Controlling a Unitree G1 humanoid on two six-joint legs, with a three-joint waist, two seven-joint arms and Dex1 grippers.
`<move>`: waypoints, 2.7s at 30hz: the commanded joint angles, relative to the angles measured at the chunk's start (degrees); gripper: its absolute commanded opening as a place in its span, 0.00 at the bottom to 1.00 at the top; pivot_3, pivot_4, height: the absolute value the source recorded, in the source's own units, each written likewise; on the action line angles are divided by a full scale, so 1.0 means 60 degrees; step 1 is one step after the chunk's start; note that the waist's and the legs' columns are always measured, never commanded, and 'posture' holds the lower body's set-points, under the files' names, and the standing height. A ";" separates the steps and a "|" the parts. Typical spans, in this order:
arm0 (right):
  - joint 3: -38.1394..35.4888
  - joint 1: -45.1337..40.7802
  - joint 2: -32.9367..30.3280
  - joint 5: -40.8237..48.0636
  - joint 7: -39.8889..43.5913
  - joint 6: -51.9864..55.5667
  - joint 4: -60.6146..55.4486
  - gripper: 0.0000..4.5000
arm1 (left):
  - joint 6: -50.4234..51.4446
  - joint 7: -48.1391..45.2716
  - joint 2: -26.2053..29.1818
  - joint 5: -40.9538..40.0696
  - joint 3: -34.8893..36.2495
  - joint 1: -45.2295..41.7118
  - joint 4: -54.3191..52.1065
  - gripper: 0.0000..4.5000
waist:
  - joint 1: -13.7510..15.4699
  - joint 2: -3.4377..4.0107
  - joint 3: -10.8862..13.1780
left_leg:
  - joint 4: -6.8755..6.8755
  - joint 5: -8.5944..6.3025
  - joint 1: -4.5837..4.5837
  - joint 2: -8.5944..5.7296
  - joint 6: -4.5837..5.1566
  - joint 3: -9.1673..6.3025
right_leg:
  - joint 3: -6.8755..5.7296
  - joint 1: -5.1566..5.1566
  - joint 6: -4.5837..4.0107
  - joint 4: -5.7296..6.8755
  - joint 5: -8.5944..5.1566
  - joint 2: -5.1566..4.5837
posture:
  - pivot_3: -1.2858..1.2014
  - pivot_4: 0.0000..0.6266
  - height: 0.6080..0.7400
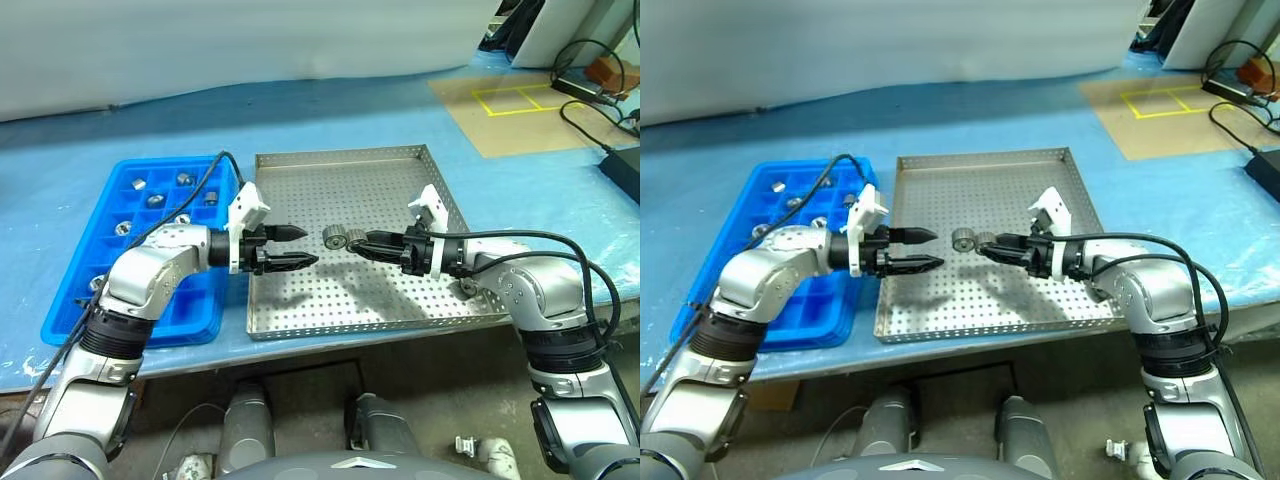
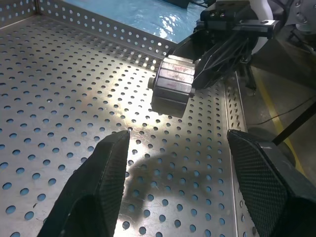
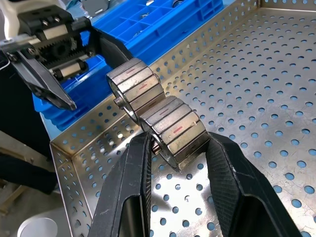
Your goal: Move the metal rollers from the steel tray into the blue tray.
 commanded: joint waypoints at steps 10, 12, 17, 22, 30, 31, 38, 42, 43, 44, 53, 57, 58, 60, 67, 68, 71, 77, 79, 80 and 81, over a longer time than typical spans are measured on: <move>0.0020 -0.0108 0.0083 0.0317 0.0011 -0.0147 -0.0722 0.27 | -0.0261 0.0103 -0.0311 0.0045 0.0474 -0.0596 0.0301 0.74 | 0.0000 0.0000 0.0000 | 0.0005 0.0000 0.0000 0.0000 0.0000 0.0000 | 0.0000 0.0000 0.0000 0.0005 0.0000 -0.0001 | 0.44 0.24 1.00; 0.0053 -0.0125 0.0099 0.0319 0.0015 -0.0145 -0.0732 0.27 | -0.0115 0.0181 -0.0359 -0.0027 0.0497 -0.0628 0.0136 0.74 | 0.0001 0.0000 0.0000 | 0.0005 0.0000 -0.0001 0.0000 0.0000 0.0000 | 0.0000 0.0000 0.0000 0.0005 0.0000 -0.0001 | 0.44 0.24 1.00; 0.0111 -0.0136 0.0116 0.0266 0.0001 -0.0197 -0.0692 0.27 | 0.0355 0.0310 -0.0462 -0.0253 0.0476 -0.0568 -0.0395 0.74 | 0.0001 0.0000 0.0000 | 0.0004 0.0000 -0.0005 0.0000 0.0001 0.0000 | -0.0002 -0.0002 0.0000 0.0005 0.0000 -0.0001 | 0.44 0.24 1.00; 0.0184 -0.0143 0.0180 0.0224 -0.0045 -0.0251 -0.0675 0.27 | 0.0452 0.0459 -0.0753 -0.0125 0.0251 -0.0662 -0.0340 0.74 | -0.0001 0.0000 0.0000 | 0.0007 0.0000 -0.0005 0.0000 0.0002 0.0000 | -0.0002 -0.0002 0.0000 0.0007 0.0000 -0.0001 | 0.44 0.24 1.00; 0.0203 -0.0186 0.0227 0.0215 -0.0257 -0.0208 -0.0756 0.27 | -0.0002 0.0504 -0.1034 0.0377 0.0070 -0.0696 0.0452 0.70 | -0.0008 0.0000 0.0000 | 0.0009 0.0000 -0.0004 0.0001 0.0002 0.0000 | -0.0001 -0.0002 0.0000 0.0008 0.0000 0.0000 | 0.43 0.24 1.00; 0.0206 -0.0188 0.0237 0.0209 -0.0286 -0.0215 -0.0744 0.27 | -0.0081 0.0468 -0.1058 0.0414 0.0064 -0.0680 0.0547 0.66 | -0.0018 0.0000 0.0000 | 0.0009 0.0000 -0.0004 0.0001 0.0002 0.0000 | -0.0001 -0.0002 0.0000 0.0008 0.0000 0.0000 | 0.43 0.24 1.00; 0.0297 -0.0129 0.0255 0.0164 -0.0370 -0.0323 -0.0705 0.27 | -0.0339 0.0438 -0.1131 0.0690 -0.0073 -0.0708 0.0816 0.40 | -0.0020 0.0000 0.0000 | 0.0010 0.0000 -0.0007 0.0001 0.0003 0.0000 | -0.0002 -0.0002 0.0001 0.0007 0.0000 -0.0001 | 0.43 0.24 1.00; 0.0288 -0.0122 0.0252 0.0165 -0.0364 -0.0369 -0.0661 0.27 | -0.0416 0.0406 -0.1167 0.0640 0.0026 -0.0691 0.0752 0.40 | -0.0021 0.0000 0.0000 | 0.0010 0.0000 -0.0007 0.0000 0.0003 0.0000 | -0.0001 -0.0002 0.0001 0.0008 0.0000 -0.0002 | 0.43 0.24 1.00; 0.0289 -0.0122 0.0253 0.0161 -0.0352 -0.0389 -0.0636 0.27 | -0.0486 0.0414 -0.1187 0.0624 0.0068 -0.0681 0.0720 0.40 | -0.0021 0.0000 0.0000 | 0.0010 0.0000 -0.0007 -0.0001 0.0003 0.0000 | -0.0001 -0.0002 0.0001 0.0008 0.0000 -0.0002 | 0.43 0.24 1.00; 0.0303 -0.0125 0.0259 0.0149 -0.0336 -0.0418 -0.0606 0.27 | -0.0500 0.0453 -0.1215 0.0570 0.0143 -0.0686 0.0681 0.40 | -0.0020 0.0000 0.0000 | 0.0010 0.0000 -0.0007 0.0000 0.0003 0.0000 | -0.0001 -0.0001 0.0000 0.0008 0.0000 -0.0002 | 0.43 0.24 1.00; 0.0566 -0.0189 0.0254 -0.0392 -0.0485 -0.1103 -0.0432 0.27 | 0.0255 0.1665 -0.1661 0.0051 0.0850 -0.1034 0.0258 0.40 | -0.0033 0.0000 0.0000 | 0.0013 0.0000 -0.0007 0.0000 0.0003 0.0000 | -0.0001 -0.0004 0.0000 0.0015 0.0000 -0.0001 | 0.43 0.24 1.00; 0.1183 -0.0003 0.0086 -0.1631 -0.0474 -0.2553 0.0007 0.27 | -0.0125 0.2367 -0.2201 0.0354 0.0720 -0.0680 0.0289 0.40 | -0.0034 -0.0001 0.0000 | 0.0021 -0.0004 -0.0013 -0.0004 0.0009 0.0000 | -0.0001 0.0001 0.0002 0.0010 0.0001 -0.0007 | 0.44 0.24 1.00; 0.1277 0.0018 0.0091 -0.1883 -0.0489 -0.2877 0.0158 0.27 | -0.0189 0.2440 -0.2274 0.0354 0.0787 -0.0628 0.0365 0.40 | -0.0055 -0.0001 0.0000 | 0.0023 -0.0004 -0.0013 -0.0002 0.0010 0.0000 | -0.0002 0.0000 0.0003 0.0010 0.0002 -0.0005 | 0.44 0.24 1.00; 0.1468 0.0051 0.0063 -0.2335 -0.0448 -0.3497 0.0452 0.27 | -0.0359 0.2569 -0.2388 0.0394 0.0888 -0.0564 0.0506 0.40 | -0.0119 -0.0001 0.0000 | 0.0020 -0.0004 -0.0015 0.0000 0.0009 -0.0001 | -0.0004 -0.0005 0.0003 0.0014 0.0002 -0.0003 | 0.44 0.24 1.00; 0.2130 -0.0158 -0.0174 -0.4225 -0.0494 -0.6310 0.2041 0.27 | -0.0804 0.2643 -0.2539 0.0405 0.1139 -0.0713 0.1033 0.40 | -0.0199 -0.0001 0.0001 | 0.0037 -0.0007 -0.0028 -0.0001 0.0016 -0.0004 | -0.0005 -0.0010 0.0004 0.0015 0.0002 -0.0004 | 0.46 0.24 1.00; 0.2108 -0.0252 -0.0155 -0.4429 -0.0592 -0.6723 0.2336 0.27 | -0.0817 0.2636 -0.2534 0.0378 0.1166 -0.0725 0.1045 0.40 | -0.0200 -0.0001 0.0001 | 0.0037 -0.0007 -0.0028 -0.0001 0.0016 -0.0004 | -0.0005 -0.0010 0.0004 0.0017 0.0002 -0.0005 | 0.46 0.24 1.00; 0.2141 -0.0541 -0.0251 -0.5233 -0.0988 -0.8228 0.3294 0.27 | -0.0841 0.2811 -0.2583 0.0268 0.1361 -0.0772 0.1097 0.40 | -0.0203 -0.0001 0.0001 | 0.0053 -0.0011 -0.0036 -0.0004 0.0022 -0.0003 | -0.0002 -0.0017 0.0003 0.0024 0.0002 -0.0008 | 0.46 0.24 1.00; 0.2192 -0.0923 -0.0479 -0.6517 -0.1829 -1.0595 0.4623 0.27 | -0.1000 0.3213 -0.2742 0.0322 0.1570 -0.0681 0.1188 0.40 | -0.0191 -0.0001 0.0002 | 0.0076 -0.0019 -0.0045 -0.0001 0.0037 -0.0004 | -0.0004 -0.0013 0.0003 0.0028 0.0002 -0.0007 | 0.47 0.24 1.00; 0.2252 -0.0981 -0.0533 -0.6805 -0.1966 -1.1007 0.4875 0.27 | -0.0989 0.3239 -0.2823 0.0292 0.1508 -0.0643 0.1088 0.40 | -0.0195 -0.0001 0.0002 | 0.0093 -0.0029 -0.0054 0.0000 0.0052 -0.0004 | -0.0004 -0.0013 0.0004 0.0028 0.0003 -0.0007 | 0.47 0.24 1.00; 0.2282 -0.0998 -0.0555 -0.6918 -0.2003 -1.1175 0.4986 0.27 | -0.0982 0.3257 -0.2861 0.0291 0.1474 -0.0630 0.1043 0.40 | -0.0201 -0.0002 0.0002 | 0.0101 -0.0032 -0.0057 0.0000 0.0057 -0.0004 | -0.0004 -0.0013 0.0004 0.0028 0.0003 -0.0007 | 0.47 0.24 1.00; 0.2303 -0.1012 -0.0572 -0.7024 -0.2047 -1.1327 0.5076 0.27 | -0.0988 0.3278 -0.2890 0.0303 0.1443 -0.0625 0.1027 0.40 | -0.0204 -0.0002 0.0002 | 0.0109 -0.0034 -0.0059 0.0001 0.0060 -0.0004 | -0.0003 -0.0013 0.0004 0.0028 0.0003 -0.0007 | 0.47 0.24 1.00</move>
